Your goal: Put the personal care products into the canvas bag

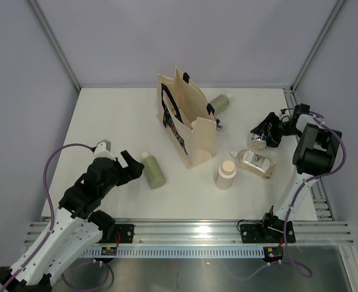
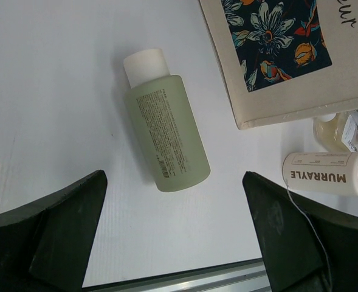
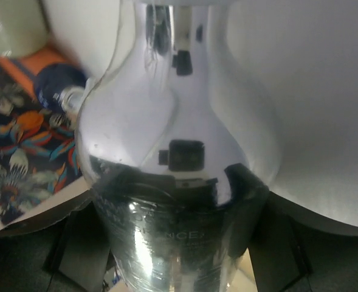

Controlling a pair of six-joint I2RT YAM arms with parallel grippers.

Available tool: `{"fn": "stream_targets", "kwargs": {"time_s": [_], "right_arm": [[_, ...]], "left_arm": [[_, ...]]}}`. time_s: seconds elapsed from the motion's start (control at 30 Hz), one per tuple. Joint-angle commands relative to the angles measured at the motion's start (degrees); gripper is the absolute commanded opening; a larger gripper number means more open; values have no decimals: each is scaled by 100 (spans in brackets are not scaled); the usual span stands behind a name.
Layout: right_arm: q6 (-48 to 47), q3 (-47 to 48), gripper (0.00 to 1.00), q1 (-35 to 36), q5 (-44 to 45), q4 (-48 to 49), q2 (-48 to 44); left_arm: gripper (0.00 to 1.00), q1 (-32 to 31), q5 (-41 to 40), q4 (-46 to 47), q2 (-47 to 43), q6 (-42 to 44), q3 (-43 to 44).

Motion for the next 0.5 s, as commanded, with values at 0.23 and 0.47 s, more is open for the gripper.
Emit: {"fn": "stream_targets", "kwargs": {"time_s": [0.23, 0.47], "right_arm": [[-547, -633, 0, 10, -2639, 1046, -1889], [-671, -388, 0, 247, -3201, 1081, -3006]], "left_arm": [[99, 13, 291, 475, -137, -308, -142], [99, 13, 450, 729, -146, -536, -424]]}}
